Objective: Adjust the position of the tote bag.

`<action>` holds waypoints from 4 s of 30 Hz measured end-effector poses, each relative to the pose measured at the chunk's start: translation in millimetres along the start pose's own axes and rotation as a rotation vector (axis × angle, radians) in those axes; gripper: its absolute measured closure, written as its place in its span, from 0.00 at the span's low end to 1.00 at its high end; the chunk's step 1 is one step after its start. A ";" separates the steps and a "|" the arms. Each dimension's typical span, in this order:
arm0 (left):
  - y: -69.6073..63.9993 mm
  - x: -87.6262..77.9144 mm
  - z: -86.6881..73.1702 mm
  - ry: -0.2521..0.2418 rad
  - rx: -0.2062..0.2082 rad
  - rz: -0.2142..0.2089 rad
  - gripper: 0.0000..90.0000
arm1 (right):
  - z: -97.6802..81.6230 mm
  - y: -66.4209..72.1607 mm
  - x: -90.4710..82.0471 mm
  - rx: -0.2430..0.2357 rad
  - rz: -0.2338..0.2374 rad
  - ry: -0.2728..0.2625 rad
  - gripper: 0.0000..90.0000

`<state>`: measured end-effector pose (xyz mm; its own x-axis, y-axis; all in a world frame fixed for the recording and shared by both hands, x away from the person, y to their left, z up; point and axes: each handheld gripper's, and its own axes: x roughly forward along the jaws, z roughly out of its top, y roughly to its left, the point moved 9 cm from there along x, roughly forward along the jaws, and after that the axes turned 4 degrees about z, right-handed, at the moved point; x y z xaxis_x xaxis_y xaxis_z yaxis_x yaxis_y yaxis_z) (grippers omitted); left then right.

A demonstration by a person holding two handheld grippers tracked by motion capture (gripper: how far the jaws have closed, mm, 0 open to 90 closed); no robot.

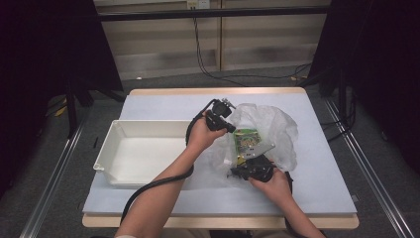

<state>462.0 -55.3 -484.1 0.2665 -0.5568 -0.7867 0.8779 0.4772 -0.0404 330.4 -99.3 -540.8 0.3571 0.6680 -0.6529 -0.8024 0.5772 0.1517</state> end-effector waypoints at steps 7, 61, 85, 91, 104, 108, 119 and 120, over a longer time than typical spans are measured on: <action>6.1 -5.6 -2.5 0.002 -0.010 0.013 0.98 | -9.5 22.0 -5.6 -0.027 0.046 0.004 0.96; -13.1 -46.6 8.9 -0.100 0.068 0.022 0.37 | -27.9 -51.7 -73.7 0.167 -0.219 -0.035 1.00; -37.9 -13.0 34.6 -0.110 0.085 -0.062 0.85 | -0.9 -25.2 -63.9 0.095 -0.168 -0.072 0.79; -41.5 -15.6 30.2 -0.108 0.076 -0.066 0.78 | 20.2 -24.4 -73.3 0.061 -0.215 -0.084 0.81; -56.9 -47.1 12.3 -0.126 0.098 -0.041 0.50 | 19.4 -71.1 -89.8 0.172 -0.289 -0.110 0.96; -65.7 -45.9 4.7 -0.119 0.114 -0.052 0.48 | 9.8 -79.6 -87.6 0.198 -0.297 -0.099 0.97; -66.7 -24.8 -13.9 -0.087 0.099 -0.045 0.48 | -3.3 -102.7 -79.0 0.233 -0.307 -0.093 0.91; -63.5 -22.7 -14.1 -0.088 0.078 -0.034 0.48 | -2.4 -102.9 -77.9 0.232 -0.304 -0.091 0.90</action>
<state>394.6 -63.4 -472.3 0.2666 -0.6308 -0.7287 0.9144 0.4045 -0.0156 384.0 -211.9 -507.3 0.6113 0.4827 -0.6272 -0.5273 0.8394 0.1321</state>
